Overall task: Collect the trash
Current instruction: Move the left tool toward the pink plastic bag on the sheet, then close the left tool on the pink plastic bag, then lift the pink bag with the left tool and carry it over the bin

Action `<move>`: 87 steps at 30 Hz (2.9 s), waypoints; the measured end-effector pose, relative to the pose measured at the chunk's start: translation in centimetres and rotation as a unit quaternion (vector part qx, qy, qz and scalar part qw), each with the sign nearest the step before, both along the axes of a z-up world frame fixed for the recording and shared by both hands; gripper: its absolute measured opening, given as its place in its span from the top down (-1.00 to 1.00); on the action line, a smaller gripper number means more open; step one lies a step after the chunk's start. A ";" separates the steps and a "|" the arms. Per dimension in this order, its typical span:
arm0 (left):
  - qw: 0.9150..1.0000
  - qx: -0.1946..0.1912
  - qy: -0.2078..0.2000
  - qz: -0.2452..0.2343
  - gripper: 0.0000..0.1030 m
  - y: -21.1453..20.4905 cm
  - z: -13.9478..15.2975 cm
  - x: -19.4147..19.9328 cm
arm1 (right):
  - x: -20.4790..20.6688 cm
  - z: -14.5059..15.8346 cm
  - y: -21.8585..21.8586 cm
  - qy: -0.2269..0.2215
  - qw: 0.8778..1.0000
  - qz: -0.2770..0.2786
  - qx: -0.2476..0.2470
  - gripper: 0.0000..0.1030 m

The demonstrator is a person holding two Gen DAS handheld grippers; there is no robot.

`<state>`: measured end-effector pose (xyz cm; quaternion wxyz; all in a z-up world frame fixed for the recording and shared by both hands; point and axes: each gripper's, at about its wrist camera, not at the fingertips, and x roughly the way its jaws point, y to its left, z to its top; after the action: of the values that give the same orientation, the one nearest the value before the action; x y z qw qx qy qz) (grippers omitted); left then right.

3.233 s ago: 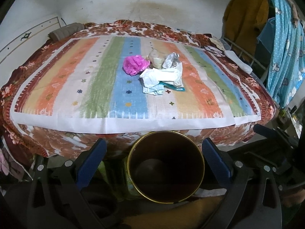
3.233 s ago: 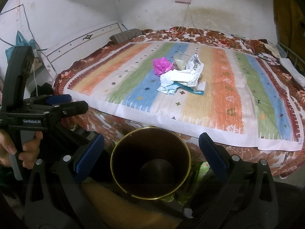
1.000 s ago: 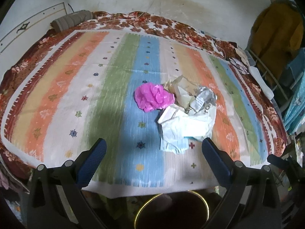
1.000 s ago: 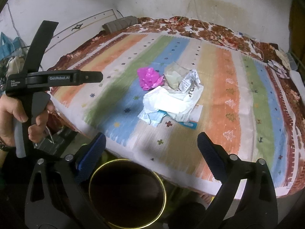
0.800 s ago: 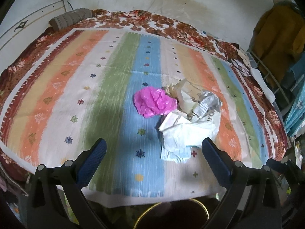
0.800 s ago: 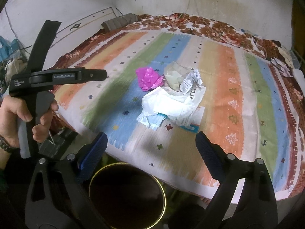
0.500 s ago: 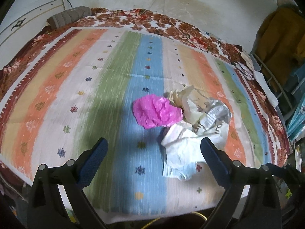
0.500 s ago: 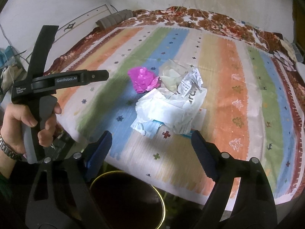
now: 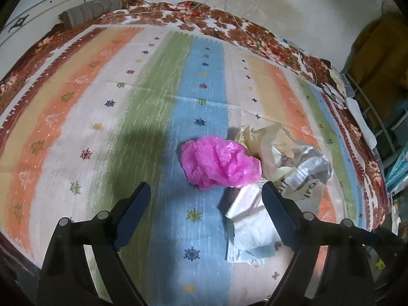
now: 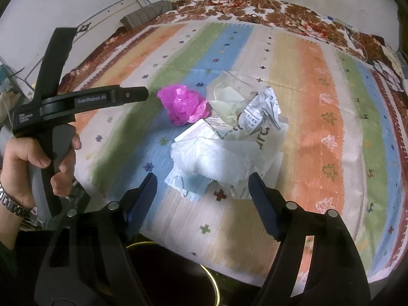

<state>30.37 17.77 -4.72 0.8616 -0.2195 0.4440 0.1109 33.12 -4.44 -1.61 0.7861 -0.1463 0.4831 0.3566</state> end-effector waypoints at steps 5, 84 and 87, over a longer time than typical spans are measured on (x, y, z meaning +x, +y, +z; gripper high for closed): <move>1.000 0.002 0.007 -0.009 -0.56 0.1 -0.7 1.2 | 1.8 -1.5 0.6 0.005 1.000 -0.007 -0.016 -0.17; 0.999 -0.016 -0.023 -0.022 0.92 -4.7 6.7 -8.2 | -6.4 6.2 -5.8 -0.041 0.998 -0.026 0.042 0.99; 0.999 -0.019 -0.027 -0.024 0.92 -5.2 7.0 -8.9 | -7.2 6.3 -6.1 -0.047 0.998 -0.026 0.043 0.99</move>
<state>21.46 12.59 2.26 0.8714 -0.2284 0.4275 0.0756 25.93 -10.52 4.73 0.8225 -0.1162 0.4334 0.3496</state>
